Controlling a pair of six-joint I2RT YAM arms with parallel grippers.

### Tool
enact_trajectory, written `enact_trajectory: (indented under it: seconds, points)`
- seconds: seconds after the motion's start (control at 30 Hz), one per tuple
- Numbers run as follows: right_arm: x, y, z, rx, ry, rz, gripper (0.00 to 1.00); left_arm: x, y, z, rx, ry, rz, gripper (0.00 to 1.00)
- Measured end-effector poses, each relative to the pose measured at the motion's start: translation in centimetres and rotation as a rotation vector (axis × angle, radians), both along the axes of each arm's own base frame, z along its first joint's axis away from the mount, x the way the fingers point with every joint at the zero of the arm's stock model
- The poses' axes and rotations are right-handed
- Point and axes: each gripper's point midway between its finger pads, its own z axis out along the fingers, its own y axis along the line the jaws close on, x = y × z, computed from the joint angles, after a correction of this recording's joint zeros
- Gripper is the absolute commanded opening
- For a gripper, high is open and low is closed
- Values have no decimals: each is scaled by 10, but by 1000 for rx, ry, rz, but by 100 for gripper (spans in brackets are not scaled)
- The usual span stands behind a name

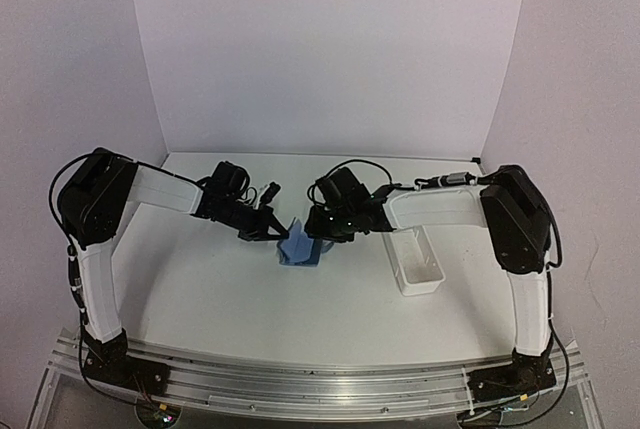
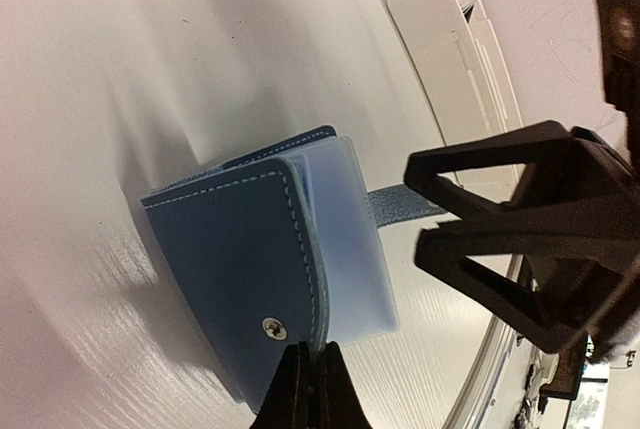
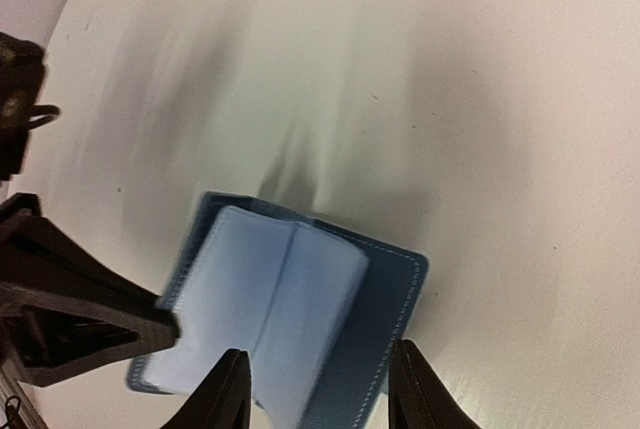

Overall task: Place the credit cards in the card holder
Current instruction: Open the card holder at the center of the board.

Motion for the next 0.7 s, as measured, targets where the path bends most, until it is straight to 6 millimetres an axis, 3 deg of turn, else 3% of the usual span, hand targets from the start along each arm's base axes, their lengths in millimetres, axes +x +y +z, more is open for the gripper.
enact_trajectory:
  seconds: [0.17, 0.33, 0.47, 0.6, 0.7]
  points:
    - [-6, 22, 25, 44, -39, 46, 23, 3, 2, -2, 14, 31, 49, 0]
    - [-10, 42, 27, 94, -21, 74, 13, 6, 12, -5, 16, 79, 108, 0]
    - [-10, 47, -2, 94, 32, 64, 8, 8, 19, -7, 17, 102, 140, 0]
    - [-17, 36, -39, 50, 102, 33, 7, 15, 32, -16, 58, 109, 194, 5]
    - [-17, 34, -45, 50, 111, 26, 7, 13, 44, -28, 106, 129, 226, 12]
